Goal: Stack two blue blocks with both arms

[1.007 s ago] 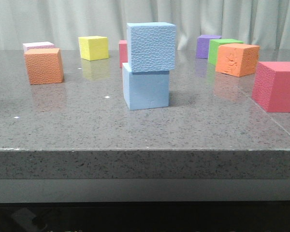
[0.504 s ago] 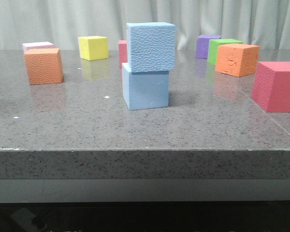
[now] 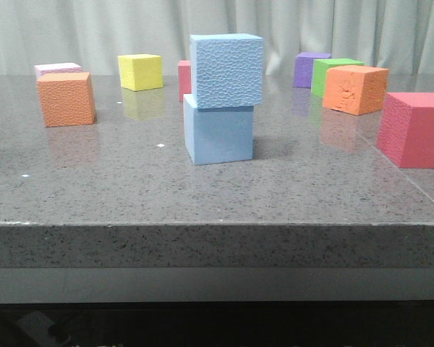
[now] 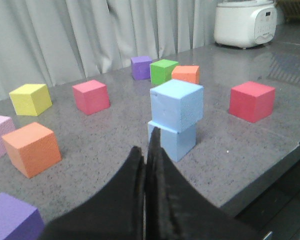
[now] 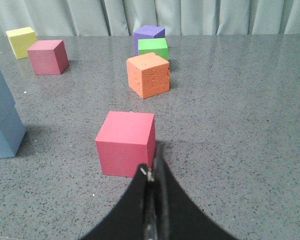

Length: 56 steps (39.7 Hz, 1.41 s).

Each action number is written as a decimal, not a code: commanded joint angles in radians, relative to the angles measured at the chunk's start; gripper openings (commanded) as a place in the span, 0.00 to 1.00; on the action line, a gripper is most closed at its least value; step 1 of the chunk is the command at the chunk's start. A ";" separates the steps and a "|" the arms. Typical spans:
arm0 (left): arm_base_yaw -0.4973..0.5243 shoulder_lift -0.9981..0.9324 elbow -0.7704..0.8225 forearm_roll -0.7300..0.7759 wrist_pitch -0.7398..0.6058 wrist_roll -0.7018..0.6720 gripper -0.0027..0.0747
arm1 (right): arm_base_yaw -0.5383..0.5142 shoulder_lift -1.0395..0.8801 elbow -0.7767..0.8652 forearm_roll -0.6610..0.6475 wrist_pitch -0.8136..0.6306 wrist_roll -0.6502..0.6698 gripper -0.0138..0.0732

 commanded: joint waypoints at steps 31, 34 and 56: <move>0.706 -0.314 0.405 -0.214 -0.215 0.003 0.01 | -0.002 0.007 -0.024 -0.007 -0.081 -0.006 0.08; 0.703 -0.314 0.424 -0.211 -0.215 0.003 0.01 | -0.002 0.007 -0.024 -0.007 -0.081 -0.006 0.08; 0.639 -0.314 0.430 -0.168 -0.195 0.003 0.01 | -0.002 0.007 -0.024 -0.007 -0.081 -0.006 0.08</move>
